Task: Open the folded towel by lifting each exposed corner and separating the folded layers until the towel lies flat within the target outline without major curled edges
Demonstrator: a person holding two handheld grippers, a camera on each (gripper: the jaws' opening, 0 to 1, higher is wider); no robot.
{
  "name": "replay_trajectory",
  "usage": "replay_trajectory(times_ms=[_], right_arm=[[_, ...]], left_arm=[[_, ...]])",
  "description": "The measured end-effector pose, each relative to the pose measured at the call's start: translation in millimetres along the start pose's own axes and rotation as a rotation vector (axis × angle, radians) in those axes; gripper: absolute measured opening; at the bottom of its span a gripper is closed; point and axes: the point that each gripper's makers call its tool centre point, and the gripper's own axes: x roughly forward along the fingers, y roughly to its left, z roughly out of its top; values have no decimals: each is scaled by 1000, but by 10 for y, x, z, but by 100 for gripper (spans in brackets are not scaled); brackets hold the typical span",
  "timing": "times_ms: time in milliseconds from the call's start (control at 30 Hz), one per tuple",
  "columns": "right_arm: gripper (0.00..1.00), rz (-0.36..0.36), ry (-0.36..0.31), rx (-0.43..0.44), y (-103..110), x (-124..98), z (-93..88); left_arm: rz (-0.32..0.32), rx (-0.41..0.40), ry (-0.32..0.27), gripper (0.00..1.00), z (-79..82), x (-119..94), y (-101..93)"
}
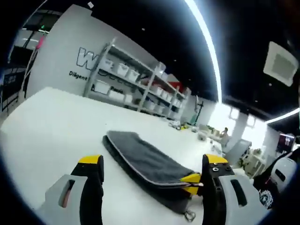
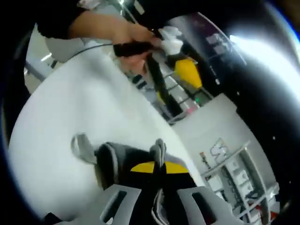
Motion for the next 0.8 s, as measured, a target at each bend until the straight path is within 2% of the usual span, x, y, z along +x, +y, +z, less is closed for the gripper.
replay_trajectory(times_ms=[133, 200, 400, 600, 700, 800], right_arm=[[0, -16, -1, 32, -77, -8, -30], [0, -17, -6, 57, -88, -7, -25], [0, -63, -27, 174, -231, -23, -26], [0, -89, -29, 205, -336, -51, -81], [0, -107, -41, 258, -400, -69, -92], [0, -128, -51, 315, -472, -89, -121]], left_arm=[[-63, -55, 7, 84, 4, 130, -76], [-125, -134, 1, 84, 27, 206, -140], [-121, -176, 92, 80, -118, 553, 71], [-145, -205, 135, 80, -150, 816, 120], [-166, -235, 149, 82, -161, 906, 117], [-163, -236, 171, 78, -206, 981, 129]])
